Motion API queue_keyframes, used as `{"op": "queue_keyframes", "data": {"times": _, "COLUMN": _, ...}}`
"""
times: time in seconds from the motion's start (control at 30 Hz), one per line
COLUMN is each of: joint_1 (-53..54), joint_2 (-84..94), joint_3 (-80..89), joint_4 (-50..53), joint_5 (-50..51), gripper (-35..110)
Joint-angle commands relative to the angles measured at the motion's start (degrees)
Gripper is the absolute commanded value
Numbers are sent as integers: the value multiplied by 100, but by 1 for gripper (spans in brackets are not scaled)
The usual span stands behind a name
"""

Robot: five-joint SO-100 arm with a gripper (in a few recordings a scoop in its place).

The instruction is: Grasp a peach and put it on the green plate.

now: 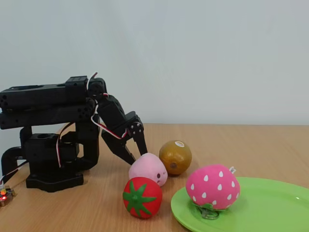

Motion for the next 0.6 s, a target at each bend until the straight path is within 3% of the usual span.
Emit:
{"op": "queue_keyframes", "data": {"times": 0.0, "joint_1": -53, "joint_2": 132, "joint_3": 26, "joint_4": 26, "joint_5": 114, "gripper": -4}}
{"op": "queue_keyframes", "data": {"times": 0.57, "joint_1": -141, "joint_2": 132, "joint_3": 0, "joint_4": 26, "joint_5": -18, "gripper": -8}}
